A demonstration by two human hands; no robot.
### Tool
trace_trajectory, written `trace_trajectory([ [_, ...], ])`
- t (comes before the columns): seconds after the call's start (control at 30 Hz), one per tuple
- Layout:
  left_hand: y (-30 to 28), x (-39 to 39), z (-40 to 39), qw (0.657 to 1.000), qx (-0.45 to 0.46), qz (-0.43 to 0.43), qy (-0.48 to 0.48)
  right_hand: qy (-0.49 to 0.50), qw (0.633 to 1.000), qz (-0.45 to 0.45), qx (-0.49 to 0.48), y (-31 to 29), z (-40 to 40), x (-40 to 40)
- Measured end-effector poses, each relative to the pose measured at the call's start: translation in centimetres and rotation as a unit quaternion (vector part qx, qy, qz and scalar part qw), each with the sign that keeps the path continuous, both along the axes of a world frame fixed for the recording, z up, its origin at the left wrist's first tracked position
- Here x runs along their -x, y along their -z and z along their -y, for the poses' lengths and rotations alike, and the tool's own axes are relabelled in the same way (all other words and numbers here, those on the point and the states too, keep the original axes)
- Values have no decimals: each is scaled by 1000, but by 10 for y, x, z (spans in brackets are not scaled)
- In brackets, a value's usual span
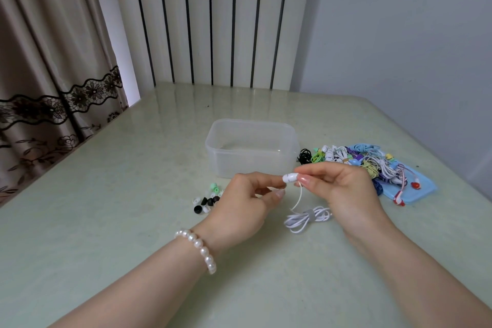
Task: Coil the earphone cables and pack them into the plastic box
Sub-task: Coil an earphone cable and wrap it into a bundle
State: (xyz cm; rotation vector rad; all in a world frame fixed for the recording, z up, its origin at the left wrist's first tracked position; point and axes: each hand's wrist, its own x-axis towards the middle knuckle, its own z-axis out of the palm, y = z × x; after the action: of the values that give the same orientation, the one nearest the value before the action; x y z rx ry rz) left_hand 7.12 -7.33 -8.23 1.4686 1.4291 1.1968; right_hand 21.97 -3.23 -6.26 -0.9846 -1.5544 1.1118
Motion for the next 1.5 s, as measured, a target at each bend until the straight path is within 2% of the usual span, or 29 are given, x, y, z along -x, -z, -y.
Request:
trace_trajectory([
  [0.1, 0, -3, 2, 1000, 0, -9, 7, 14, 999, 18, -25, 2, 1, 2],
  [0.27, 2, -7, 2, 996, -15, -90, 21, 35, 993, 79, -74, 5, 3, 5],
  [0.47, 4, -3, 0, 997, -3, -68, 19, 35, 992, 101, -73, 7, 1, 5],
  [0.6, 2, 4, -3, 999, -14, -44, 0, 6, 1000, 5, 7, -2, 0, 2],
  [0.7, 0, 16, -7, 998, -18, -46, -37, 6, 999, -37, 28, -20, -3, 2],
  [1.0, -4, 39, -12, 993, -15, -88, -73, 56, 995, -62, -48, -123, -45, 20],
  [1.1, -2, 43, -12, 991, -4, -108, -74, 77, 992, -54, -86, -138, -56, 35],
  [1.23, 2, 45, -13, 986, 5, -153, -71, 98, 991, -33, -81, -124, -74, 54],
  [1.3, 5, 47, -14, 977, 5, -204, -70, 103, 992, -15, -69, -108, -83, 58],
  [1.37, 6, 48, -15, 971, 12, -227, -68, 106, 992, 41, -63, -87, -92, 60],
  [1.5, 4, 49, -14, 977, 25, -203, -64, 86, 971, 217, -50, -47, -102, 55],
])
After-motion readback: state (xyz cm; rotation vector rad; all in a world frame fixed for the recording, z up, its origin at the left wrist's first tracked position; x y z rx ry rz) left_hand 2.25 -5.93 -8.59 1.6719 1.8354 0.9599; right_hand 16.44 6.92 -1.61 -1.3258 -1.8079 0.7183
